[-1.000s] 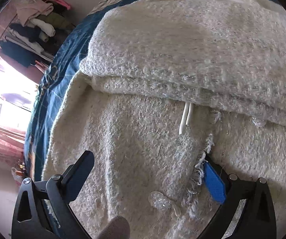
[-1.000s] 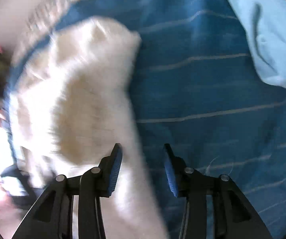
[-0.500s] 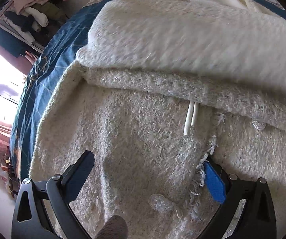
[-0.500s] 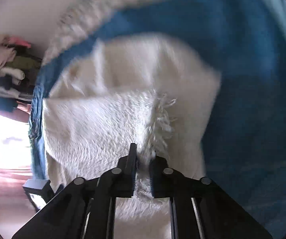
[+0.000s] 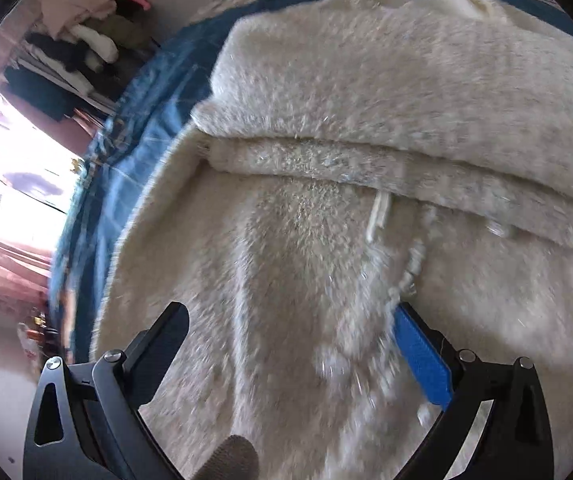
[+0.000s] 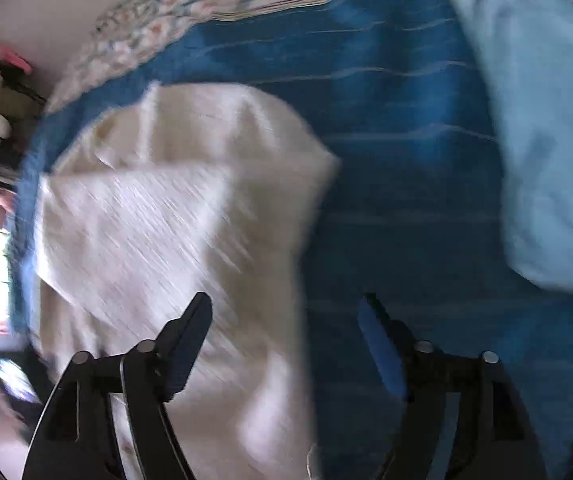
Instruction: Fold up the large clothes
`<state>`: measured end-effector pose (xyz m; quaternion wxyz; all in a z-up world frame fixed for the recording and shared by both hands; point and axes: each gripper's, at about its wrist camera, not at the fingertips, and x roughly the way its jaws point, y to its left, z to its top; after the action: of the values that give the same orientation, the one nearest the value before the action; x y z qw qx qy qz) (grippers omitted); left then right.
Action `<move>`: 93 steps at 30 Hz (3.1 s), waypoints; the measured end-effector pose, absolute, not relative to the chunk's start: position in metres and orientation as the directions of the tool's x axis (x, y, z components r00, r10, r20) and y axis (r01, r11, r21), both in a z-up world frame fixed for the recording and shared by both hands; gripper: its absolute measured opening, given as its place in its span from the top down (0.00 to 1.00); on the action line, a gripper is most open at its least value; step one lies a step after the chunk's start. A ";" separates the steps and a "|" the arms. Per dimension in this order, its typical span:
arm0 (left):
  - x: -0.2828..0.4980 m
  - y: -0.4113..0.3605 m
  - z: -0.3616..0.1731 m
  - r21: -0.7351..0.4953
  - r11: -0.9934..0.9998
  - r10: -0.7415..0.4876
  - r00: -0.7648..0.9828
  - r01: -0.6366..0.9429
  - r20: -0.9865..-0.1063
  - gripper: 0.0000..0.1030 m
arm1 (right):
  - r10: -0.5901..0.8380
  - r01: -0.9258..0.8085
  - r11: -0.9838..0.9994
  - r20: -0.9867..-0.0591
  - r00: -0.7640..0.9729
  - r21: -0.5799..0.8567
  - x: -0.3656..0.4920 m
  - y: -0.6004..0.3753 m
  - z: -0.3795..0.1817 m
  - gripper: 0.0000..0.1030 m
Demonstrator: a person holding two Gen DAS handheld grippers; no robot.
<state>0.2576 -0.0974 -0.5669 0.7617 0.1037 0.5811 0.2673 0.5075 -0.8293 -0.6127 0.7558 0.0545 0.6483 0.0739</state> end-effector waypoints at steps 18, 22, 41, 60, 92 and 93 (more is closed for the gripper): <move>0.136 -0.376 -0.552 0.676 0.726 0.640 0.234 0.127 -0.732 0.00 | -0.173 0.241 0.951 -0.979 -0.105 -0.193 0.303 -0.999 -0.634 0.14; 0.128 -0.408 -0.566 0.680 0.719 0.645 0.229 0.142 -0.729 0.00 | -0.208 0.279 0.930 -0.969 -0.136 -0.238 0.283 -1.030 -0.633 0.14; 0.183 -0.331 -0.568 0.564 0.821 0.571 0.169 -0.089 -0.804 0.83 | -0.008 0.272 0.962 -0.999 -0.048 -0.021 0.346 -0.987 -0.626 0.14; 0.193 -0.211 -0.500 0.375 0.912 0.408 0.271 -0.168 -0.872 0.86 | 0.707 0.333 0.666 -0.707 0.003 0.667 0.559 -0.814 -0.675 0.71; 0.125 0.178 -0.513 -0.220 0.785 -0.105 0.226 -0.579 -0.968 0.32 | 0.450 0.008 0.893 -0.892 -0.025 0.450 0.587 -0.521 -0.549 0.26; 0.133 0.177 -0.519 -0.219 0.789 -0.099 0.234 -0.573 -0.967 0.32 | 0.448 0.024 0.894 -0.894 -0.019 0.448 0.589 -0.537 -0.550 0.22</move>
<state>0.1335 0.1768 -0.5185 0.7334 -0.2813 0.5973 0.1619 0.5887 -0.5368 -0.5501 0.6793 0.1696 0.6967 0.1561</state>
